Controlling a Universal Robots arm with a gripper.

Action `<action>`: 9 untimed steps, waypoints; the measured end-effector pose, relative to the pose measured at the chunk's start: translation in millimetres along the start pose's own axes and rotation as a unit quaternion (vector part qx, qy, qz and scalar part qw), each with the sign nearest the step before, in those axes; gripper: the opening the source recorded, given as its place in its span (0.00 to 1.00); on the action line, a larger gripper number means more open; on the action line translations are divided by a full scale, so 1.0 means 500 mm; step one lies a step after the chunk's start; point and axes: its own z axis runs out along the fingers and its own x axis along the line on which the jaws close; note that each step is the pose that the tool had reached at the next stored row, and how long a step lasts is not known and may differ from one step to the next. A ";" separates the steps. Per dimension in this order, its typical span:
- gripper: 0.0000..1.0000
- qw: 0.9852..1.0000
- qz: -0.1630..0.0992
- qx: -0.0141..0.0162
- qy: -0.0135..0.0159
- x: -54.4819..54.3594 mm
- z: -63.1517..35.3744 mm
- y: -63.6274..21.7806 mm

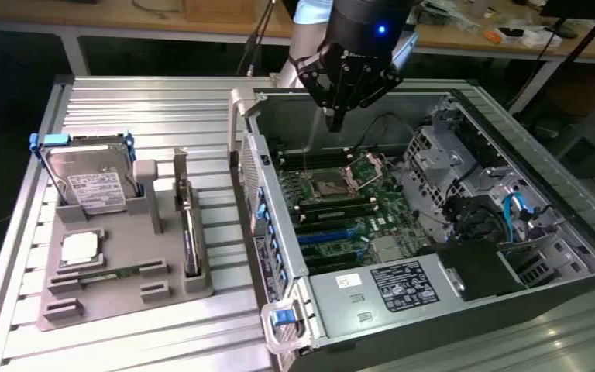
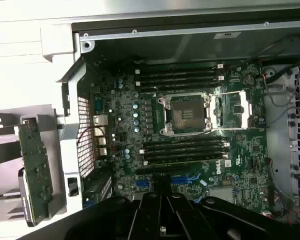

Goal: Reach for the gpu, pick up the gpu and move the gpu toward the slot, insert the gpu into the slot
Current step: 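Reach for the gpu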

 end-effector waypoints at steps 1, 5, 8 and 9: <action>0.11 1.000 0.000 0.000 0.000 0.000 0.000 0.000; 0.11 1.000 0.000 0.000 0.000 0.001 0.000 0.000; 0.11 1.000 0.000 0.000 0.000 0.006 0.000 0.000; 0.11 1.000 0.000 0.000 0.000 0.007 0.000 -0.001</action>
